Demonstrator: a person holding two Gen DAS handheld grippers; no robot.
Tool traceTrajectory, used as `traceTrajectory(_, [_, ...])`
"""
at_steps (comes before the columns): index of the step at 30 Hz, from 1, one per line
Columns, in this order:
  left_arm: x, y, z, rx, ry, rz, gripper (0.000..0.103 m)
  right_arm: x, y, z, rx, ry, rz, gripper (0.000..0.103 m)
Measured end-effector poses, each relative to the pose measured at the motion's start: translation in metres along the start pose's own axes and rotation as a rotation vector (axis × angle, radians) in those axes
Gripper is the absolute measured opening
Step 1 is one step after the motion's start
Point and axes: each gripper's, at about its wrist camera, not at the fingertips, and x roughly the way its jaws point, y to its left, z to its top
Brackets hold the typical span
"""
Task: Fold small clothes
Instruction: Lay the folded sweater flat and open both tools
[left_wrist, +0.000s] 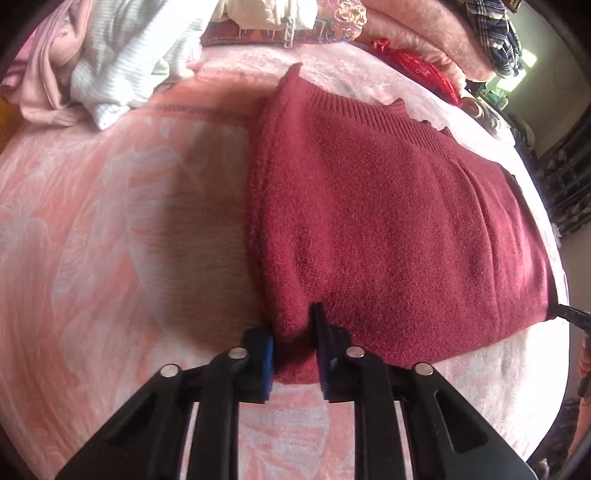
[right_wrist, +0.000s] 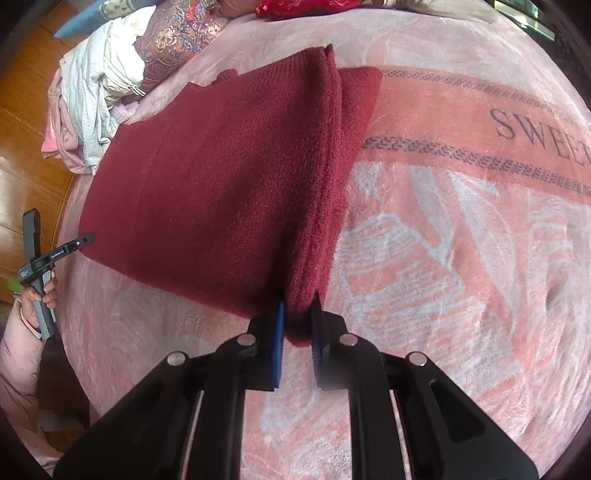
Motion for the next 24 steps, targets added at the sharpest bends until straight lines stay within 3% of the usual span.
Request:
traceTrajectory(6, [-0.014,0.007,0.005,-0.029,0.014,-0.045,0.013,-0.013,-0.002,-0.004,-0.027,0.007,-0.010,0.008])
traceTrajectory(15, [0.011,0.010,-0.004,0.001,0.034,-0.001,0.014,0.027,-0.027,-0.016,0.019,0.050,-0.039,0.008])
traceTrajectory(24, [0.014,0.006,-0.009,0.029,0.004,0.020,0.016,0.031,-0.032,-0.021,0.041,0.021,-0.043,0.009])
